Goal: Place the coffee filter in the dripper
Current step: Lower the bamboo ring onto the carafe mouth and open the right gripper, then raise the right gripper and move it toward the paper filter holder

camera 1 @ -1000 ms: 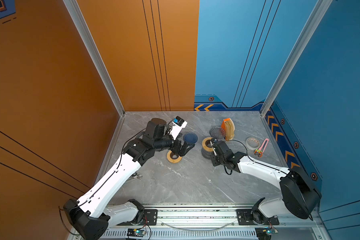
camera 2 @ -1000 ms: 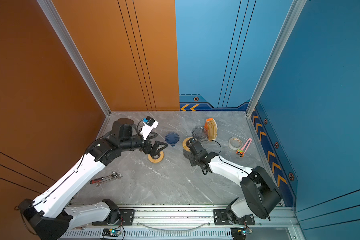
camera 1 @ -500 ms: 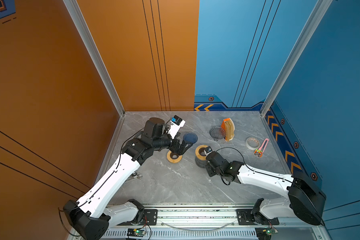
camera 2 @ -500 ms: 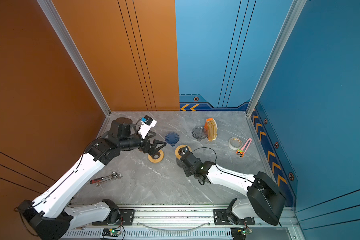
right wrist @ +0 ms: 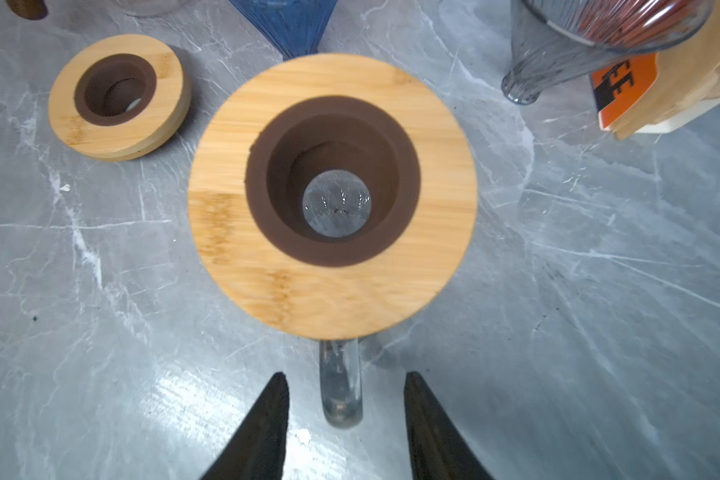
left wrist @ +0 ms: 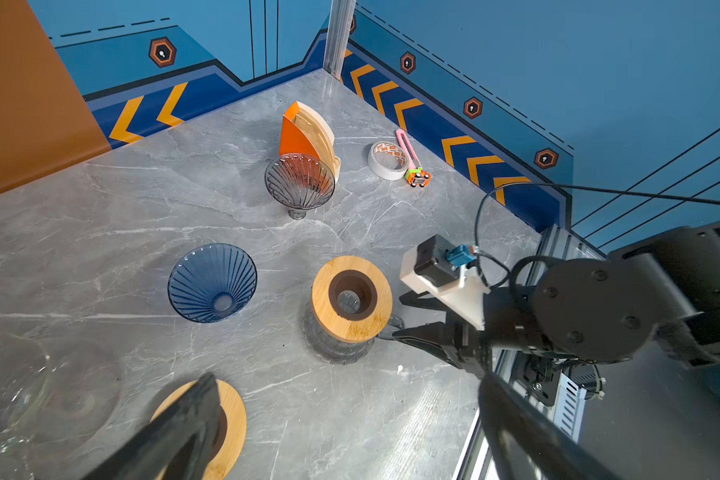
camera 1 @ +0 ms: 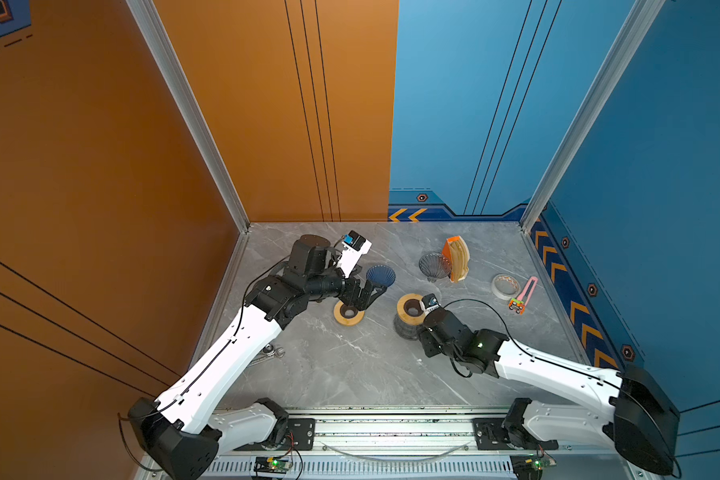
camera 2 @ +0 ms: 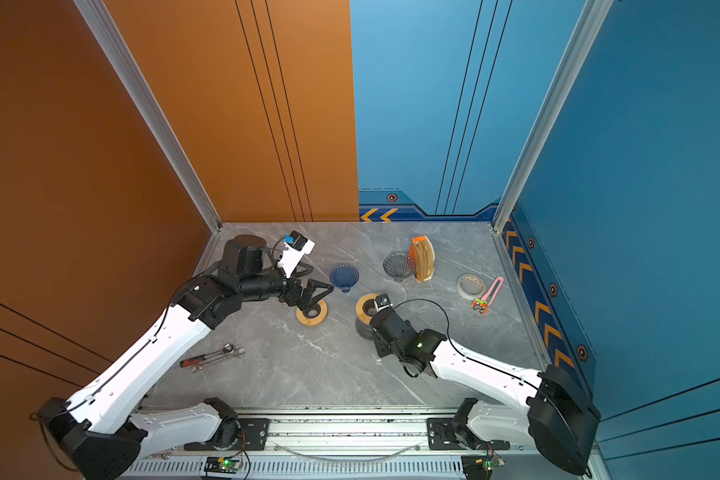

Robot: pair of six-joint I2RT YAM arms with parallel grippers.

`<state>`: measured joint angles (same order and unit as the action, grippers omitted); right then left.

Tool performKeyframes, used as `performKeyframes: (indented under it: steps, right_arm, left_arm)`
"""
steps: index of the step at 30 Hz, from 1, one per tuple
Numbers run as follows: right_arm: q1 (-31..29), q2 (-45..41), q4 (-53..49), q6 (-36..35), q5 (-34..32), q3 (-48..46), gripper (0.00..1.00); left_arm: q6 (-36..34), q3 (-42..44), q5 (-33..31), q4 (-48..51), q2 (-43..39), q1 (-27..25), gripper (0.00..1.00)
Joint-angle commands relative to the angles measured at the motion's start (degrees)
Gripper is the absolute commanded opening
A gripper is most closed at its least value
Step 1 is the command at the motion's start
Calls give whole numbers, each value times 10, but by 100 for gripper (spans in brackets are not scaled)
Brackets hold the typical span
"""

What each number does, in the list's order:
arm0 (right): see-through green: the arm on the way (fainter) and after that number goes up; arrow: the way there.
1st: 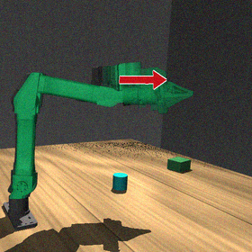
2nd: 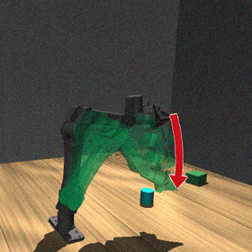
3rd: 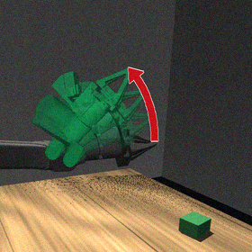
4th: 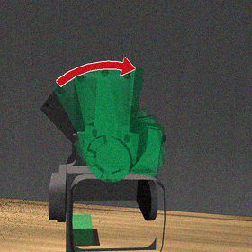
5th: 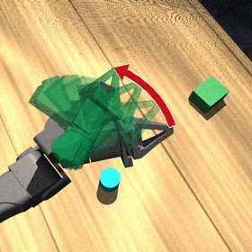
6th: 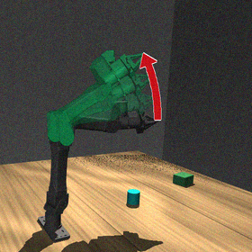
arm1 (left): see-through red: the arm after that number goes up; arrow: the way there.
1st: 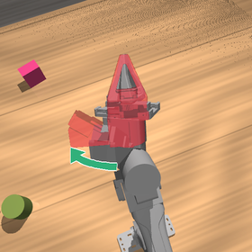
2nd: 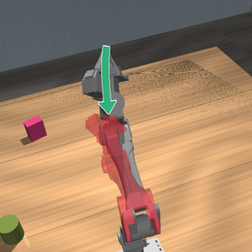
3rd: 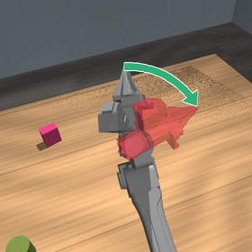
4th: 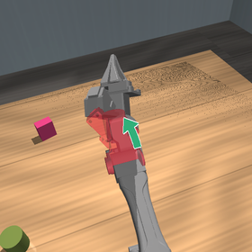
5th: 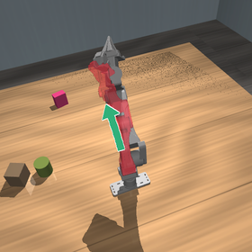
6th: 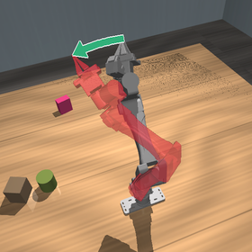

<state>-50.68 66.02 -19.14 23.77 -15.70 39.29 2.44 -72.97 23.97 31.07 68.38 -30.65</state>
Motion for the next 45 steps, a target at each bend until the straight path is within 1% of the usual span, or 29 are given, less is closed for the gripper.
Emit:
performKeyframes:
  steps: [1, 5, 7, 8, 9, 11, 14, 17, 22, 24, 25, 28, 30, 31, 37, 41, 45]
  right_arm:
    - [5, -54, -46, 19, 6, 14, 48]
    - [68, -107, -55, 34, 75, 33, 53]
    - [111, -116, -59, 34, 103, 48, 54]
    - [139, -116, -62, 32, 111, 57, 55]
    - [155, -115, -61, 27, 114, 63, 55]
    - [188, -104, -60, 16, 124, 78, 55]
    - [232, -69, -58, 9, 147, 105, 53]
    - [266, -31, -58, 8, 166, 130, 51]
    - [292, 6, -51, 0, 182, 157, 50]
    - [309, 20, -42, -2, 200, 161, 49]
    - [319, 29, -36, -4, 204, 164, 47]
    - [351, 63, -34, -24, 223, 185, 36]
    - [369, 88, -39, -40, 224, 206, 26]
    - [377, 101, -43, -47, 225, 218, 25]
    - [407, 178, -55, -84, 225, 291, 20]
    - [416, 234, -68, -102, 215, 350, 15]
    - [421, 294, -88, -115, 206, 413, 12]
  left_arm:
    - [6, -7, 16, 3, 6, 4, 98]
    - [17, -4, 19, -8, 11, 3, 98]
    - [19, -2, 19, -13, 12, 1, 98]
    - [21, 0, 14, -16, 12, -1, 98]
    - [23, 2, 5, -19, 12, -3, 98]
    - [33, 12, -31, -32, 8, -8, 98]
    - [45, 21, -49, -48, 5, -10, 98]
    - [46, 22, -49, -49, 6, -11, 98]
    - [43, 23, -49, -49, 7, -16, 98]
    - [38, 21, -46, -45, 9, -18, 98]
    - [37, 20, -45, -44, 11, -19, 98]
    - [36, 18, -41, -41, 15, -21, 98]
    - [33, 19, -45, -39, 15, -25, 98]
    - [31, 19, -46, -38, 16, -26, 98]
    - [25, 16, -52, -31, 26, -35, 98]
    - [23, 17, -53, -29, 34, -41, 98]
    - [22, 17, -55, -28, 41, -44, 98]
